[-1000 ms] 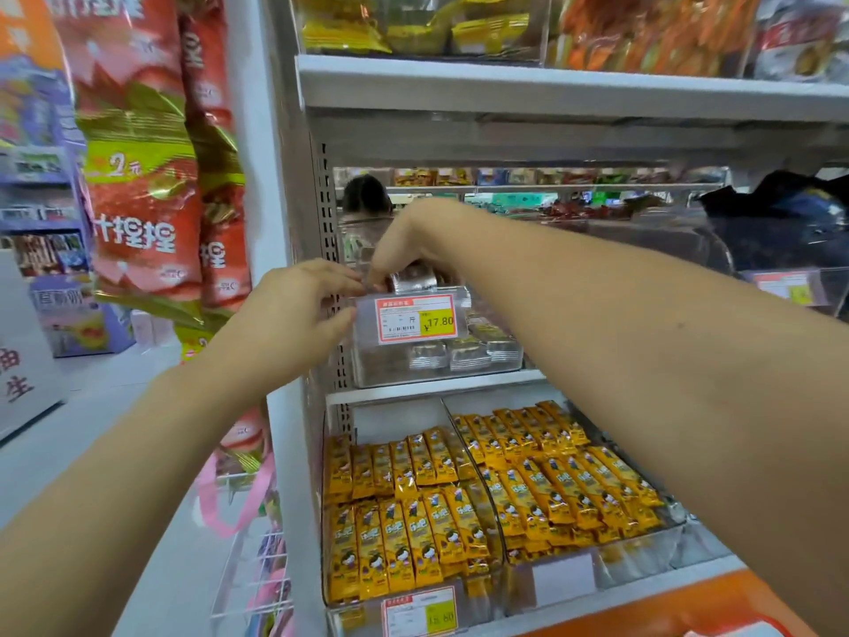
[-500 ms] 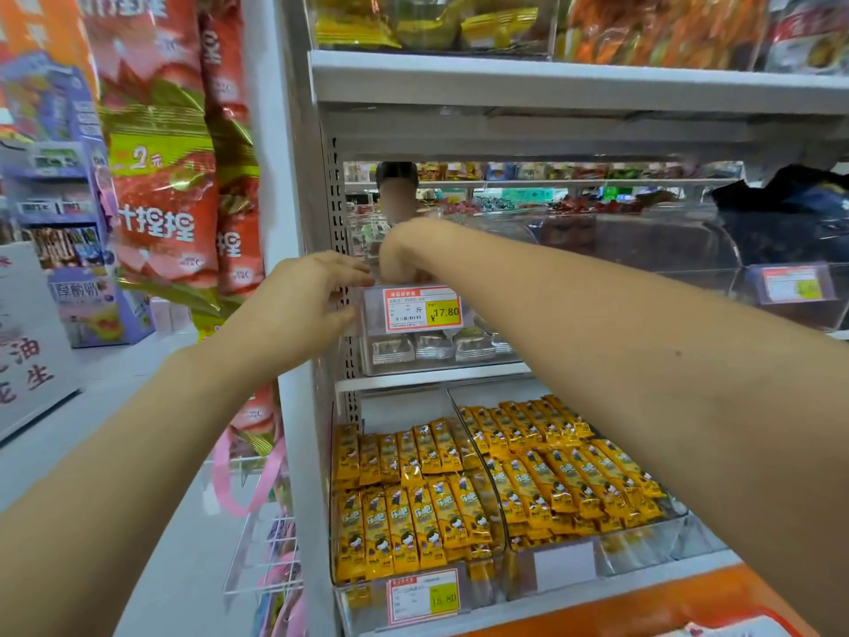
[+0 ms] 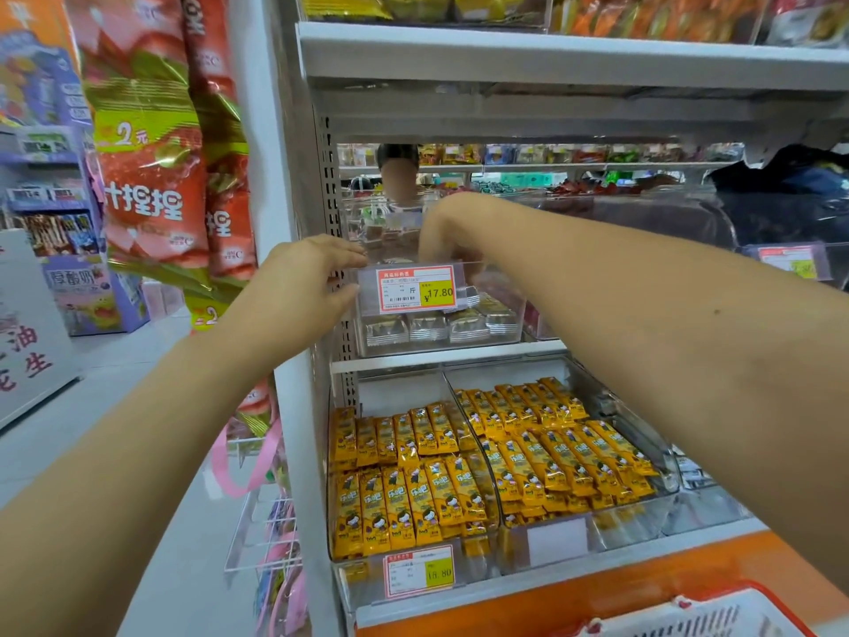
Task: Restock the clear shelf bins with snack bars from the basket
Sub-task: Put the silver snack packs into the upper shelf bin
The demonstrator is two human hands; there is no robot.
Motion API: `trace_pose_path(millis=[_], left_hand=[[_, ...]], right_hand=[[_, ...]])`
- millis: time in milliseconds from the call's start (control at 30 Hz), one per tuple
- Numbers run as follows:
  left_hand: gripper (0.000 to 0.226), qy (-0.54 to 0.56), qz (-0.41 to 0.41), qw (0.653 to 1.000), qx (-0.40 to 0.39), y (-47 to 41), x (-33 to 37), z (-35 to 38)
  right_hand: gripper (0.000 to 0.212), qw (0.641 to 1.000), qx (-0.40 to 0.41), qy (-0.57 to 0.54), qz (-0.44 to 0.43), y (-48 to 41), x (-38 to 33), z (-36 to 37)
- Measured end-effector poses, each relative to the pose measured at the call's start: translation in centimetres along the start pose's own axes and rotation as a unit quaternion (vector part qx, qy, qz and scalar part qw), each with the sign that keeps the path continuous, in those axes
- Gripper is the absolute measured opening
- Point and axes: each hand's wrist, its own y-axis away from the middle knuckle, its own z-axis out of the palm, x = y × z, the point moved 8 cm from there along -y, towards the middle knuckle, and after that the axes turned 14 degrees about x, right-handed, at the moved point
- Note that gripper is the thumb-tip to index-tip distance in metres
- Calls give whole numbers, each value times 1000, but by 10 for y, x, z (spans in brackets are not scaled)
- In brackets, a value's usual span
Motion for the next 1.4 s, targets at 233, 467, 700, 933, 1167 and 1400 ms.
trace_pose_path(millis=[233,467,700,933,1167,1400], left_hand=[[35,22,-11,999,21,5,0,2],[38,14,-27,998,61,17,5,-2],[46,147,-46,971,181,66,60,-12],[44,227,3,959,-169,169,147,126],[27,211,-2,900,-382,298,194,243],[21,147,-34,866,-476,397,190,309]], right_hand=[[24,982,-32,-179,-58,-11,-33,12],[16,956,24,-278,-84,-2,-38,-2],[30,891,319,-314,-77,60,25,-35],[37,934,169,-311,-54,161,90,108],[13,978,-29,-190,76,221,190,325],[30,943,-96,-211,239,299,258,473]])
